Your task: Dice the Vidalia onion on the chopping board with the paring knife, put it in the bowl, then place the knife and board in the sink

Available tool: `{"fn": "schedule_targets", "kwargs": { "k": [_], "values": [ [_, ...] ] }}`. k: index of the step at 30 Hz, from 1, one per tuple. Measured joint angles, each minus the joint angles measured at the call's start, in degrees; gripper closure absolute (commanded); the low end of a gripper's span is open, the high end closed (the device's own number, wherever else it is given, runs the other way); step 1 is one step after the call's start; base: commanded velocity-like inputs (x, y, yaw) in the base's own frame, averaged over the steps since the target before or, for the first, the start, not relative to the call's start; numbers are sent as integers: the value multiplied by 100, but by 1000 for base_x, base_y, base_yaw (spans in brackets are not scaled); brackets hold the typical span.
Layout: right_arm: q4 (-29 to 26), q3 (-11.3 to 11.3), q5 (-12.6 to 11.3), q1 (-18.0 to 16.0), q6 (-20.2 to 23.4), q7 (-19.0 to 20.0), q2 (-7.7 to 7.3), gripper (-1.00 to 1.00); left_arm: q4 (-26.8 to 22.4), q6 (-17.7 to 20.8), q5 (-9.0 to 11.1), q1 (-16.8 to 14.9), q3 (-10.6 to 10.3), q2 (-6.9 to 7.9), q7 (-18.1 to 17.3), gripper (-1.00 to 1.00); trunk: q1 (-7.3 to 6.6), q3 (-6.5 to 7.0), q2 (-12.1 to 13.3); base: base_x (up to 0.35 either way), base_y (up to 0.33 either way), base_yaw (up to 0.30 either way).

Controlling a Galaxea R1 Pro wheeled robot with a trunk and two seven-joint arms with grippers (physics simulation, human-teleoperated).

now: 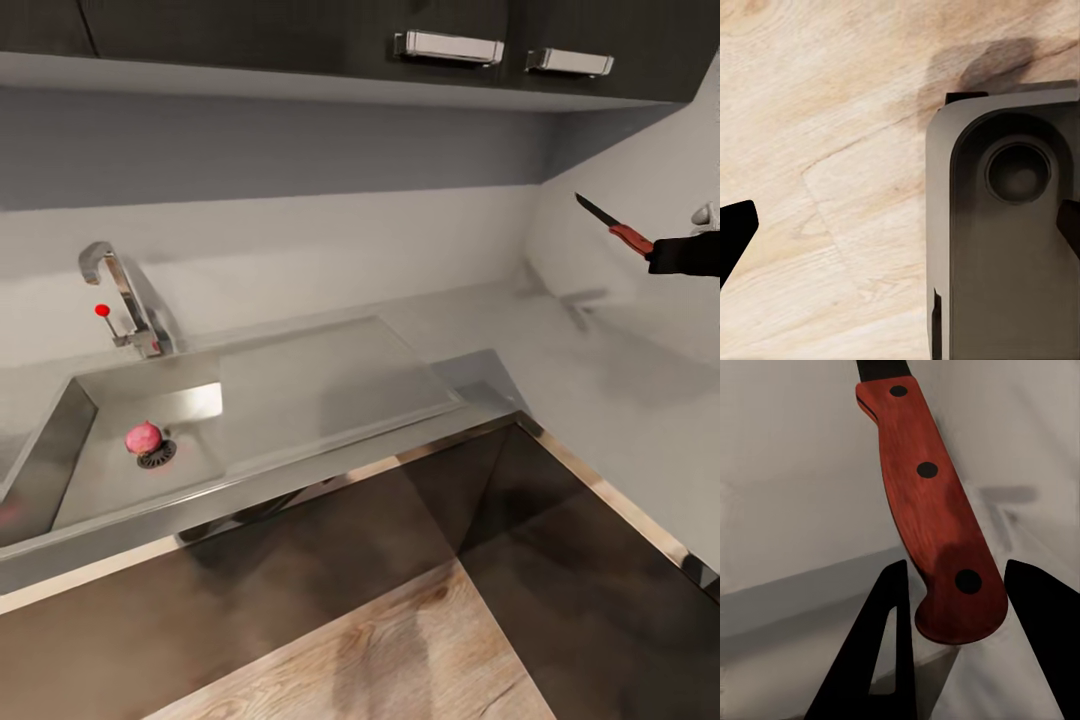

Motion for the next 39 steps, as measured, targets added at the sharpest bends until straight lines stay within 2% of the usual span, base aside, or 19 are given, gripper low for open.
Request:
{"fn": "schedule_targets", "kwargs": {
  "k": [6, 18, 30, 37, 39],
  "values": [
    [-1, -2, 15, 0, -3, -3, 68, 100, -3, 0, -2, 0, 0, 0, 0, -100, 0, 54, 0, 0, 0, 0],
    [1, -1, 13, 0, -4, -3, 75, 100, 0, -8, -1, 0, 0, -1, 0, -100, 1, 162, 0, -33, 0, 0],
    [62, 2, 12, -1, -10, -3, 95, 100, -4, -16, 1, 0, 0, -6, 0, -100, 3, 269, 0, -259, -100, 0],
    [71, 2, 34, 0, -2, -44, 391, 100, -15, -18, 0, 0, 0, -9, 0, -100, 4, 293, 1, -323, -76, 0],
    [71, 2, 45, 0, 0, -114, 562, 100, -19, -18, 0, 0, 0, -9, 0, -100, 4, 293, 1, -338, -7, 0]
  ]
}}
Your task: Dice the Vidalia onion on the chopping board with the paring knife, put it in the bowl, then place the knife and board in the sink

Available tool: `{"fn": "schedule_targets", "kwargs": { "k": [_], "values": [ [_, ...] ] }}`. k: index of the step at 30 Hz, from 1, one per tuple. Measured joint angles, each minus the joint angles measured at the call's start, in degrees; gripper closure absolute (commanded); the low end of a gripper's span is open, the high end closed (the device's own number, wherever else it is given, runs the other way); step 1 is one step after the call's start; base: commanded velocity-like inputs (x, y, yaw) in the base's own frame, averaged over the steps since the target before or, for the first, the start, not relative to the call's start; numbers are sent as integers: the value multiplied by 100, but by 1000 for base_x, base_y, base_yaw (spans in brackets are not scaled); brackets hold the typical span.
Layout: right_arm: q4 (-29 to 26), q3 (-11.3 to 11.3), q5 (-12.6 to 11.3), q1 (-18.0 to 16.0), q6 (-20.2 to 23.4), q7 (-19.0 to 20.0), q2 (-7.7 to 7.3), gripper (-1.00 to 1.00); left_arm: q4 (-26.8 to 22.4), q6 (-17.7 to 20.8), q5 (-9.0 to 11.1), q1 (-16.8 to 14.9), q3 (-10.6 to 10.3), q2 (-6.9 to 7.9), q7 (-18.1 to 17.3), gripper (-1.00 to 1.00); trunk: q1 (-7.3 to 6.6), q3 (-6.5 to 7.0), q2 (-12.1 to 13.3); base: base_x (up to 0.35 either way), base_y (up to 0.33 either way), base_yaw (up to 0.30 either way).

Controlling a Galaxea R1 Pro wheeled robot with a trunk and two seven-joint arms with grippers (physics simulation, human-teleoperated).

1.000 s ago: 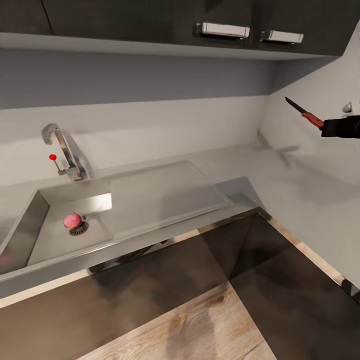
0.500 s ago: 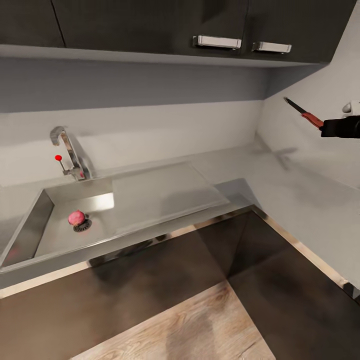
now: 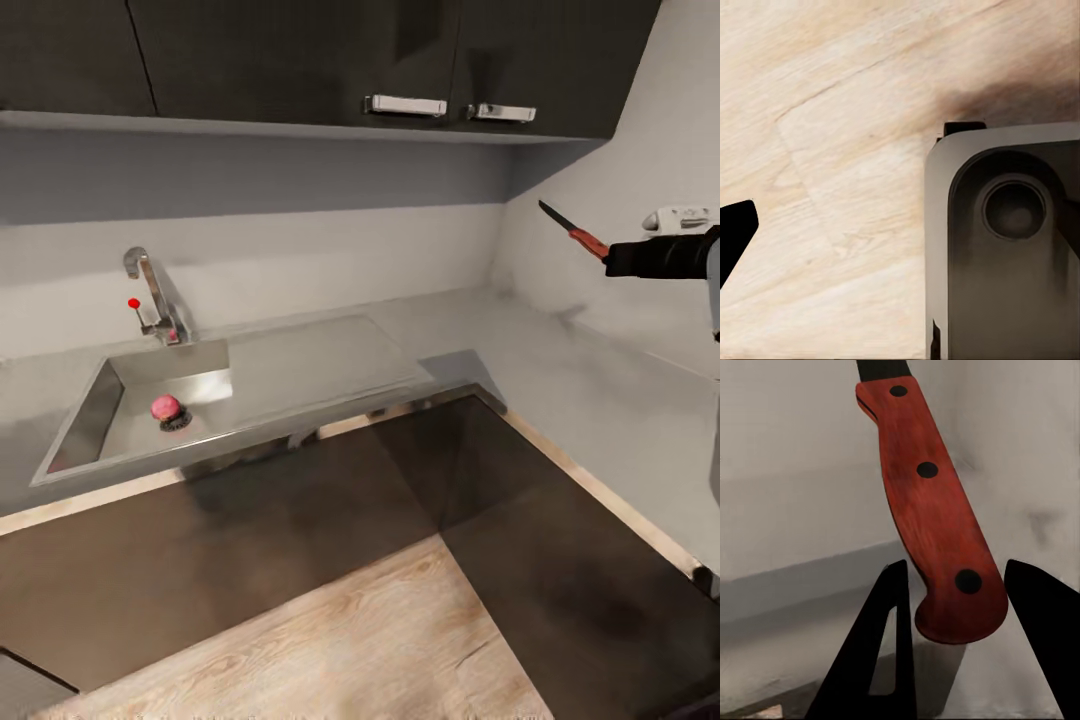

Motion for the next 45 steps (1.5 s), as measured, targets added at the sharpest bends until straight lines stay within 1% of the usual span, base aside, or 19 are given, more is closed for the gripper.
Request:
{"fn": "schedule_targets", "kwargs": {
  "k": [2, 6, 9, 11, 12, 13, 15, 17, 18, 20, 24, 28, 41, 45],
  "values": [
    [0, 3, 41, 2, 0, -272, 196, 100, -5, 0, 0, 0, 0, 0, 0, -100, 0, 0, 0, -339, -3, 0],
    [1, 12, 134, 22, -17, -1276, 719, 100, -14, -7, 0, 0, 3, 0, 0, -100, 0, 0, 0, -340, -1, 0],
    [1, 14, 158, 30, -30, -1635, 886, 100, -20, -10, 5, 0, 12, 0, 0, -100, 0, 0, 0, -341, -6, 0],
    [1, 15, 158, 33, -41, -1740, 967, 100, -23, -56, 27, 0, 19, 0, 3, -100, 0, 0, 0, -341, -75, 0],
    [1, 16, 150, 33, -45, -1779, 1047, 100, -22, -121, 57, 0, 51, 0, 5, -100, 0, 0, 0, -340, -110, 0],
    [1, 15, 164, 33, -47, -1788, 1073, 100, -21, -142, 67, 0, 75, 1, 6, -100, 0, 0, 0, -338, -131, 0],
    [1, 15, 167, 33, -49, -1813, 1147, 100, -21, -192, 94, 0, 222, 1, 14, -100, 0, 0, 0, -329, -156, 0],
    [1, 15, 171, 33, -51, -1819, 1176, 100, -20, -214, 107, 0, 424, 2, 17, -100, 0, 0, 0, -316, -182, 86],
    [3, 15, 174, 33, -53, -1826, 1187, 100, -20, -222, 104, 1, 585, 2, 6, -100, 0, 0, 0, -308, -196, 201],
    [3, 15, 177, 32, -54, -1836, 1192, 100, -20, -226, 104, 1, 650, 1, 3, -100, 0, -3, -1, -306, -200, 238],
    [3, 15, 175, 33, -54, -1847, 1201, 100, -21, -228, 105, 1, 692, 1, 1, -100, 0, -13, 0, -315, -136, 270],
    [3, 16, 177, 34, -55, -1847, 1200, 100, -22, -229, 105, 2, 698, 1, 2, -100, 0, -27, 0, -334, 38, 277],
    [2, 16, 178, 35, -55, -1848, 1201, 100, -21, -230, 105, 2, 697, 1, -7, -100, -1, -72, 0, -298, 192, 278],
    [3, 16, 177, 39, -55, -1842, 1203, 100, -22, -229, 105, 2, 698, -3, -7, -100, 0, -87, 0, -319, 78, 278]
  ]
}}
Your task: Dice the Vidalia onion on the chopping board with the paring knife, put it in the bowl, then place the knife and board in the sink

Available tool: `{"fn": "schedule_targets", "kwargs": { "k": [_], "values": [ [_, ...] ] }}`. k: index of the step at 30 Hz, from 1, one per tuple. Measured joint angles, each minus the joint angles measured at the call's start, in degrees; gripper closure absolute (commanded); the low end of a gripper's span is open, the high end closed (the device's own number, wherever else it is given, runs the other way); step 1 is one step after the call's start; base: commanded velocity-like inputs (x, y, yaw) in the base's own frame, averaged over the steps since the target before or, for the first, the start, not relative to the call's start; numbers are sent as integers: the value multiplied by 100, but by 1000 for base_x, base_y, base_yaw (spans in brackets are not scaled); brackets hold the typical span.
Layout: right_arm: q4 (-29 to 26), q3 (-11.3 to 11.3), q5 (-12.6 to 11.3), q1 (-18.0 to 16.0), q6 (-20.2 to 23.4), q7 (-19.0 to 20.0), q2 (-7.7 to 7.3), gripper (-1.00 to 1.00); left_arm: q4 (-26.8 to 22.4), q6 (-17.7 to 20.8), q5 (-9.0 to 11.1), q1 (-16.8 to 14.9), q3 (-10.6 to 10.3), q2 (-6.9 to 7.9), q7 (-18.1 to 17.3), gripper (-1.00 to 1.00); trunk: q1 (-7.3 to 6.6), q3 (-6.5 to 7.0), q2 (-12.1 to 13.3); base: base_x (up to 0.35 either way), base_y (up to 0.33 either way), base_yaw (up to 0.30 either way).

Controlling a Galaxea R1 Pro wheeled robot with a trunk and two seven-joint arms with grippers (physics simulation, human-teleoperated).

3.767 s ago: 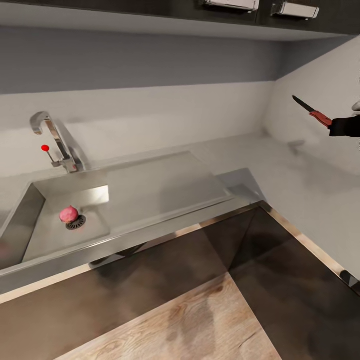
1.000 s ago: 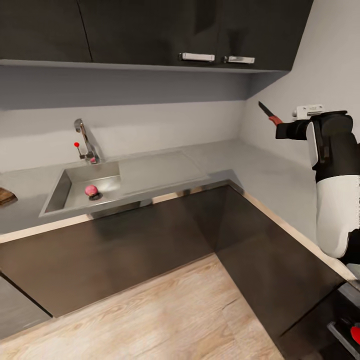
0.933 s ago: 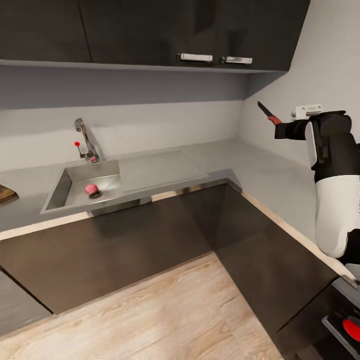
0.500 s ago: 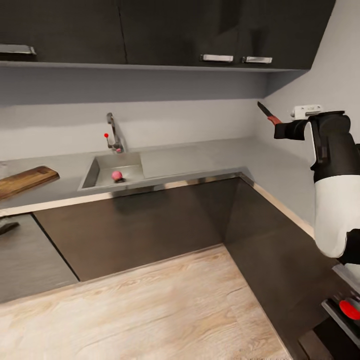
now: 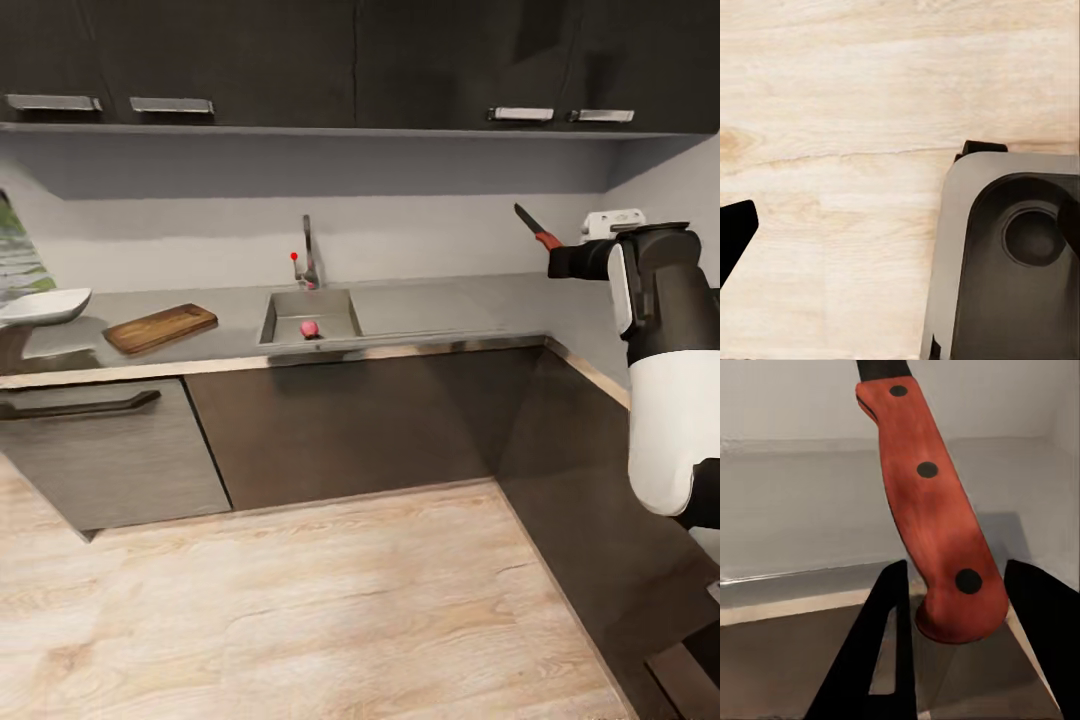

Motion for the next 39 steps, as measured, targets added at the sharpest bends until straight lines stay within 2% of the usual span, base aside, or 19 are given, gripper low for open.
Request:
{"fn": "schedule_targets", "kwargs": {
  "k": [7, 11, 16, 20, 22, 24, 29, 34, 36, 37, 39],
  "values": [
    [8, 4, -8, 6, -8, 21, 9, 100, -1, 0, 0, 0, 0, -5, 7, -100, 0, -24, 0, -339, 6, 278],
    [9, 7, -8, 136, -48, 27, 13, 100, -3, 0, 0, 0, 6, -5, 7, -100, 1, -37, 0, -341, 0, 278],
    [10, 8, -8, 423, -452, 30, 17, 100, 0, 0, 0, 0, 12, -5, 7, -100, 1, -49, 0, -341, 0, 277],
    [6, 9, -6, 865, -843, 31, 12, 100, 1, 0, 0, -1, 24, -5, 7, -100, 1, -51, 0, -341, 0, 211],
    [3, 7, -7, 1209, -1467, 40, 3, 100, 2, 0, 0, -1, 25, -5, 7, -100, 1, -51, 0, -341, 0, 54],
    [2, 5, -9, 1393, -1676, 43, 0, 100, 2, 0, 0, -1, 25, -5, 7, -100, 1, -51, 0, -341, 0, 22],
    [1, 3, -22, 1564, -1901, 50, -2, 100, 2, 2, 0, -1, 28, -5, 7, -100, 0, -50, 0, -314, 0, 6],
    [1, 3, -21, 1782, -2048, 58, -1, 100, 2, 1, 0, -1, 25, -1, 7, -100, -3, -50, -1, -61, 0, 0],
    [3, 2, -19, 1907, -2317, 58, -2, 100, 2, 1, 0, -1, 26, 0, 7, -100, -3, -51, -1, -9, 0, 0],
    [9, 0, -17, 2109, -2646, 55, -3, 100, 1, 5, 0, -1, 30, 2, 7, -100, -3, -51, 0, -3, 0, 0],
    [12, -2, -15, 2420, -2940, 57, -4, 100, 2, 7, 0, -1, 33, 3, 7, -100, -3, -51, -1, -2, 0, 0]
  ]
}}
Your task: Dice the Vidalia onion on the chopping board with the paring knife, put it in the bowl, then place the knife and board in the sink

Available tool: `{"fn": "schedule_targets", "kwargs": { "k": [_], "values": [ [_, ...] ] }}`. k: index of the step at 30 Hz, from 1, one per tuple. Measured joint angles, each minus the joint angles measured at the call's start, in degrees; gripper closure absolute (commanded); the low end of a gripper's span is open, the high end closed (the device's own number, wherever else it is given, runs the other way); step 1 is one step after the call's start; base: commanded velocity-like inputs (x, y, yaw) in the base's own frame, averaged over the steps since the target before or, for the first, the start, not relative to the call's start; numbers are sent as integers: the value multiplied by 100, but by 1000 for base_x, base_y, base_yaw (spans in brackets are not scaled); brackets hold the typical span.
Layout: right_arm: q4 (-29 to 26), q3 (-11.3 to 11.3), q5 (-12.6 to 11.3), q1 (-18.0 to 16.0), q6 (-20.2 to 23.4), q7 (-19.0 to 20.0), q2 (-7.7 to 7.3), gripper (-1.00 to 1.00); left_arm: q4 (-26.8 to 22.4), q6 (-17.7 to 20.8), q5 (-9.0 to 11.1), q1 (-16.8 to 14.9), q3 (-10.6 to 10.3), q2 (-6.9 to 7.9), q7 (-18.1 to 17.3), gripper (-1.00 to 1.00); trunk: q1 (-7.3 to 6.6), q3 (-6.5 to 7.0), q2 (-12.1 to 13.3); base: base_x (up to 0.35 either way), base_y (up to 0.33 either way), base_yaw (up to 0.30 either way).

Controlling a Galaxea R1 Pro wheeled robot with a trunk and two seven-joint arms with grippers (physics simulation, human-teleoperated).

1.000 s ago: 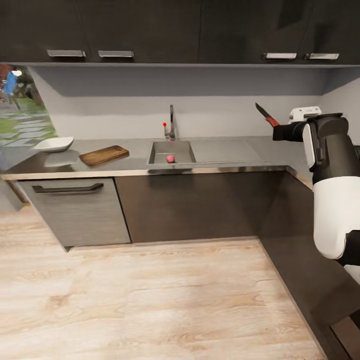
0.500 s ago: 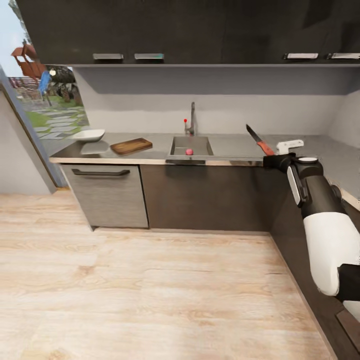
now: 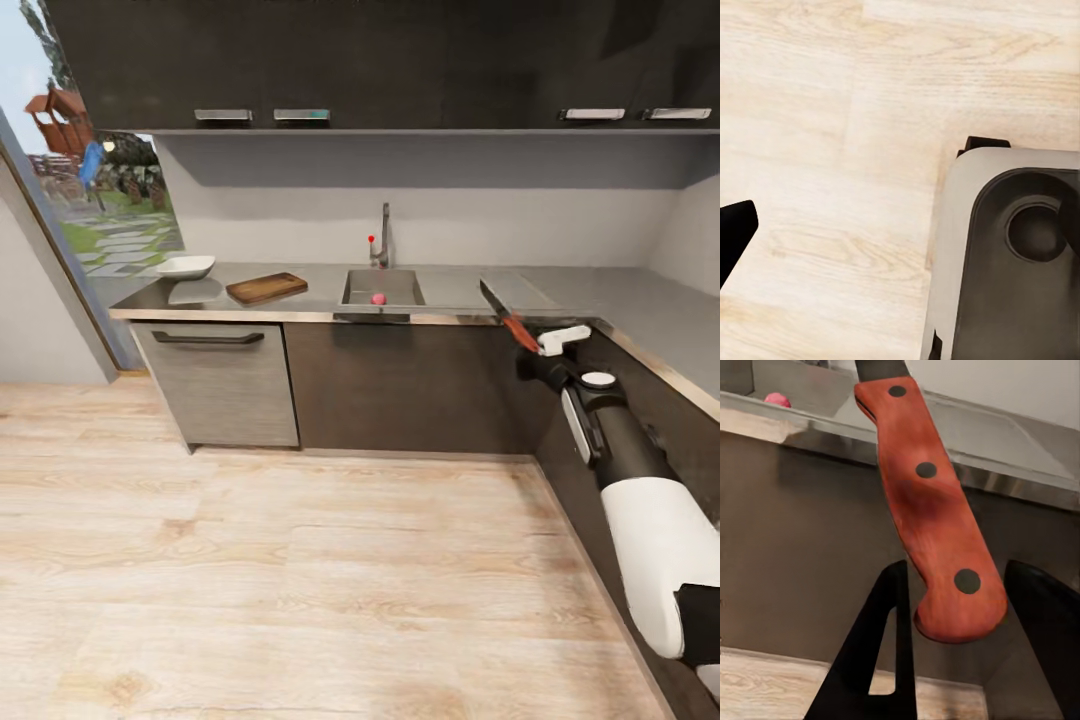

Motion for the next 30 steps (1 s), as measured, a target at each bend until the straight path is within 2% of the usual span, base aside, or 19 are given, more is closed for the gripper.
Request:
{"fn": "schedule_targets", "kwargs": {
  "k": [3, 6, 10, 16, 18, 23, 24, 27, 30],
  "values": [
    [73, -11, -2, 482, -471, 4, 0, 100, 0, 1, 0, 0, 1, 0, 0, -100, 0, 0, 0, 0, 0, 0],
    [421, -15, -14, 728, -1004, 6, -1, 100, 0, 2, 0, 0, 2, 1, 0, -100, 0, 0, 0, 0, 0, 0],
    [1247, -27, -88, 811, -1866, 8, -12, 100, 0, 2, 0, 0, 2, 1, 0, -100, 0, 0, 0, 0, 0, 0],
    [2492, -22, -210, 828, -2842, 13, -19, 100, 6, 2, 0, 0, 2, 1, 0, -100, 0, 0, 0, 0, 0, 0],
    [3224, -14, -213, 830, -3439, 17, -12, 100, 13, 5, 0, 0, 2, -1, 2, -100, 0, -1, 0, 0, 0, 0],
    [4628, 4, -215, 829, -4502, 22, 8, 100, -46, 23, 0, 0, 12, -19, 115, -100, 0, 0, 0, 0, 0, 0],
    [4743, -2, -219, 830, -4612, 21, 9, 100, -73, 24, 0, 0, 9, -21, 166, -100, 0, 0, 0, 0, 0, 0],
    [5073, 15, -207, 1026, -5130, 7, 32, 100, -488, 38, 18, -1, 19, -26, 553, -100, 0, 0, 0, 0, 0, 0],
    [5171, 31, -195, 1678, -5385, -13, 152, 100, -1313, 141, 40, -1, 27, -45, 788, -100, 0, 0, 0, 0, 0, 0]
  ]
}}
